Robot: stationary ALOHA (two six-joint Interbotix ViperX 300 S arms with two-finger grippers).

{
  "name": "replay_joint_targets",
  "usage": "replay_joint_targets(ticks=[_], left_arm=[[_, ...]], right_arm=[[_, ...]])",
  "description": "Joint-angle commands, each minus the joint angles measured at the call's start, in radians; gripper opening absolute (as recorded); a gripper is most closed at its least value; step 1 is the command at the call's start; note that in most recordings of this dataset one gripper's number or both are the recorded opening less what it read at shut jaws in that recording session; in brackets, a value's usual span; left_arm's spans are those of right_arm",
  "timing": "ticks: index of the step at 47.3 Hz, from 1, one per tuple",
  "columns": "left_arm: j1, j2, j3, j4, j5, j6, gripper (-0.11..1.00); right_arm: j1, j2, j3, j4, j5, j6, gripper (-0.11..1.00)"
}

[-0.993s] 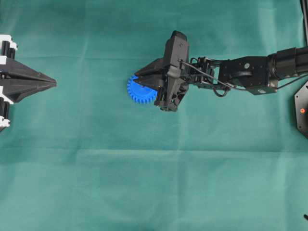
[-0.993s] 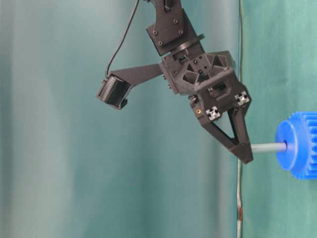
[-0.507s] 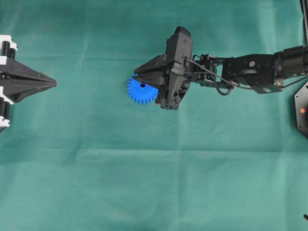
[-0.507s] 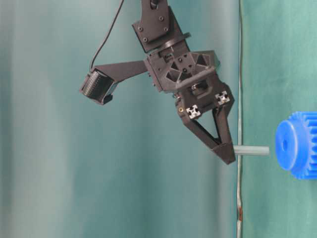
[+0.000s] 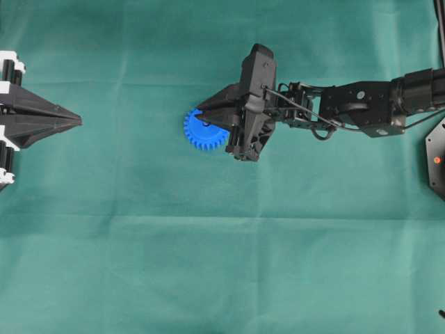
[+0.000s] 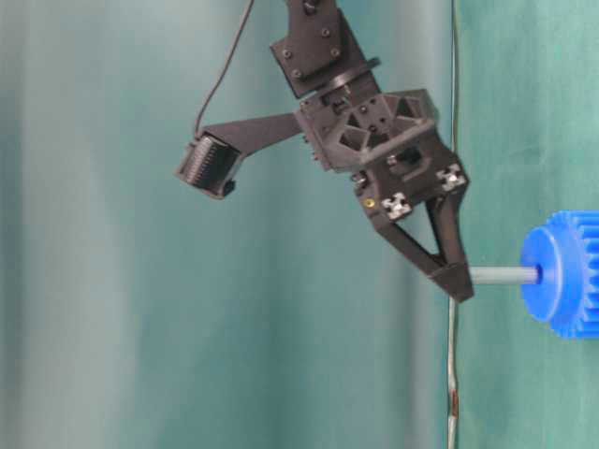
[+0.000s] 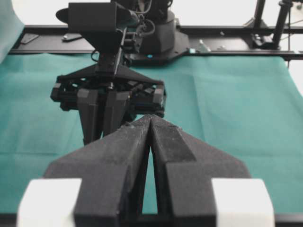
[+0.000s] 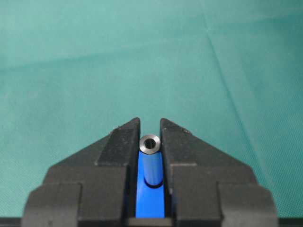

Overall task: Insert the shaft placed at a random location into the center hole of the medium gear at another random location.
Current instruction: 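Align the shaft tip with the gear hole and lower it, then press the shaft down into the gear hole with the right gripper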

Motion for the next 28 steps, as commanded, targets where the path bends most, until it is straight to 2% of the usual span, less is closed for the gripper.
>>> replay_joint_targets(ticks=[1,28], left_arm=[[0.002,0.009,-0.025,0.002,-0.005,0.000,0.00],[0.003,0.009,-0.023,0.003,-0.006,0.000,0.00]], right_arm=[[0.000,-0.006,-0.012,0.003,-0.023,-0.003,0.13],[-0.003,0.057,-0.018,0.009,-0.032,0.000,0.13]])
